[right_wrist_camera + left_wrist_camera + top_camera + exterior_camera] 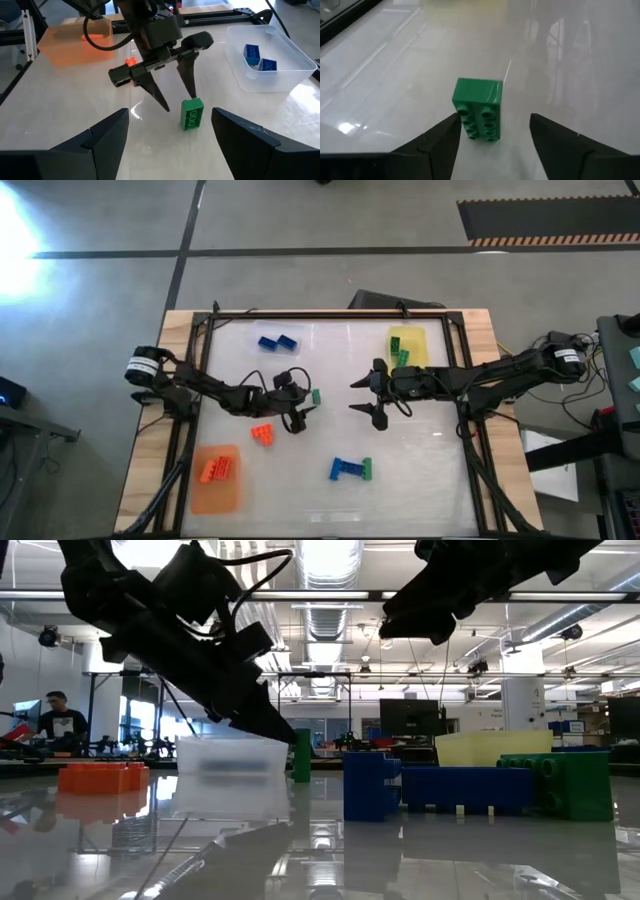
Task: Sort & place blocks by color
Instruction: Put the green game piece into the yellow bin
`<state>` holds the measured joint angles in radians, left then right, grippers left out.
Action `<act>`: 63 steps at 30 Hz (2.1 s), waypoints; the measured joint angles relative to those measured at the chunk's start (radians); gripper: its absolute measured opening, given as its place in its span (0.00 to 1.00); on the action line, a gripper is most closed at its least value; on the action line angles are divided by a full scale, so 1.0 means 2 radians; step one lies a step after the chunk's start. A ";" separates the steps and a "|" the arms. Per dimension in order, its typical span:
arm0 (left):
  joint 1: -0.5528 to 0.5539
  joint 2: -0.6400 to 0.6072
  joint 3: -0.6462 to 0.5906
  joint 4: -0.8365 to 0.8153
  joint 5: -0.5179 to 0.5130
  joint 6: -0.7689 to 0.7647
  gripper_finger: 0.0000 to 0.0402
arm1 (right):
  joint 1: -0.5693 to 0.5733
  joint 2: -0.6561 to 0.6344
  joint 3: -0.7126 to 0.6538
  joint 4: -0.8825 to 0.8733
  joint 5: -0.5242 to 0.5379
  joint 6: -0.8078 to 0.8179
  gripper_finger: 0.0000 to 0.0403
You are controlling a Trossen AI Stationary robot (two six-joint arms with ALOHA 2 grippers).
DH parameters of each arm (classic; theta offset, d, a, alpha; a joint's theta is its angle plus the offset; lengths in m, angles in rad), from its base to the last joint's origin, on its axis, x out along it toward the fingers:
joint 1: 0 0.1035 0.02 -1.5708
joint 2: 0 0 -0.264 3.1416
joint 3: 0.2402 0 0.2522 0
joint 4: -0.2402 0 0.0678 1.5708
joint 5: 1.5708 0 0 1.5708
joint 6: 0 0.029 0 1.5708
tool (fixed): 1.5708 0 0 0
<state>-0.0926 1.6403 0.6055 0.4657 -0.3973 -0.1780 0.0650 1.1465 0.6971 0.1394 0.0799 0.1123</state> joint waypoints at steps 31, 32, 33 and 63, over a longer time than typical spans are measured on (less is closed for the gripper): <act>0.024 0.119 0.017 0.195 -0.019 -0.002 0.37 | 0.000 0.000 0.000 0.000 0.000 0.024 0.68; 0.024 0.118 0.017 0.195 -0.019 -0.006 0.34 | 0.000 0.000 0.000 0.000 0.000 0.024 0.68; 0.024 0.118 0.017 0.195 -0.020 -0.013 0.34 | 0.000 0.000 0.000 0.000 0.000 0.024 0.68; -0.017 -0.056 0.017 0.274 0.002 0.053 0.36 | 0.044 0.117 0.001 0.196 0.126 -0.028 0.68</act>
<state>-0.1265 1.5290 0.6401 1.0136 -0.3932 -0.0715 0.1540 1.3797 0.6986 0.5306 0.3315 0.0566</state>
